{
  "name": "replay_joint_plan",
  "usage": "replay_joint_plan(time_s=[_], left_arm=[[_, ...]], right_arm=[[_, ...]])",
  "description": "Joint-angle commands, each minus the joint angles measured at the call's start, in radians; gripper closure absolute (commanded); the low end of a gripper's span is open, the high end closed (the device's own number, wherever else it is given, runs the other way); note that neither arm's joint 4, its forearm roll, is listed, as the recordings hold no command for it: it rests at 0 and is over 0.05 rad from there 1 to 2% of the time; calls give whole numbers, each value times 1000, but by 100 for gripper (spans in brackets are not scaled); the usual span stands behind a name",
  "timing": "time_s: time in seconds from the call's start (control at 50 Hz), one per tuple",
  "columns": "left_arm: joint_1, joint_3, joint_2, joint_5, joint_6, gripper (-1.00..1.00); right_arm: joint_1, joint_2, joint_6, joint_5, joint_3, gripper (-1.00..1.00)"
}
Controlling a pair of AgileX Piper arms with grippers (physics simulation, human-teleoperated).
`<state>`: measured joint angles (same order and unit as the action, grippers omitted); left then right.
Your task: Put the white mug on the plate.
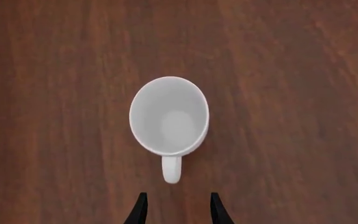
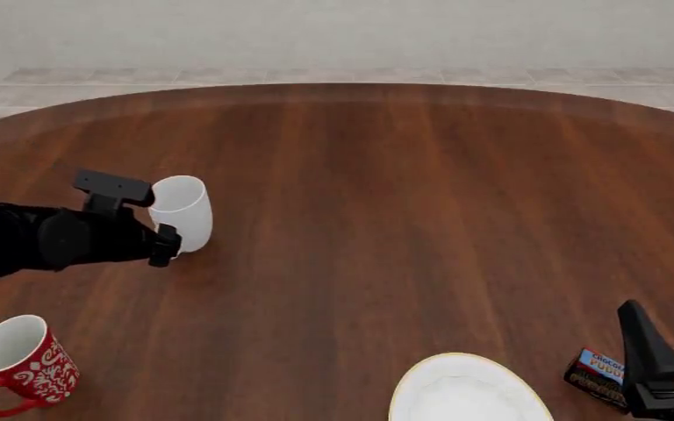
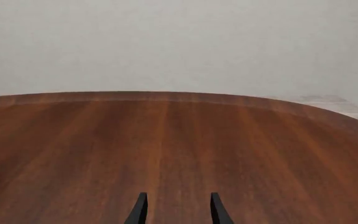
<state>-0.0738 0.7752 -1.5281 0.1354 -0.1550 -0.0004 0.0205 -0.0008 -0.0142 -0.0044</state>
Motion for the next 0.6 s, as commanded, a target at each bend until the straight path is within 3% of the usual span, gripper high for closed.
replay_joint_plan(time_s=[0.02, 0.6], left_arm=[[3, 10, -41, -24, -2, -100], [15, 44, -142, -73, -7, -100]], right_arm=[[0, 0, 0, 0, 0, -100], [0, 0, 0, 0, 0, -100]])
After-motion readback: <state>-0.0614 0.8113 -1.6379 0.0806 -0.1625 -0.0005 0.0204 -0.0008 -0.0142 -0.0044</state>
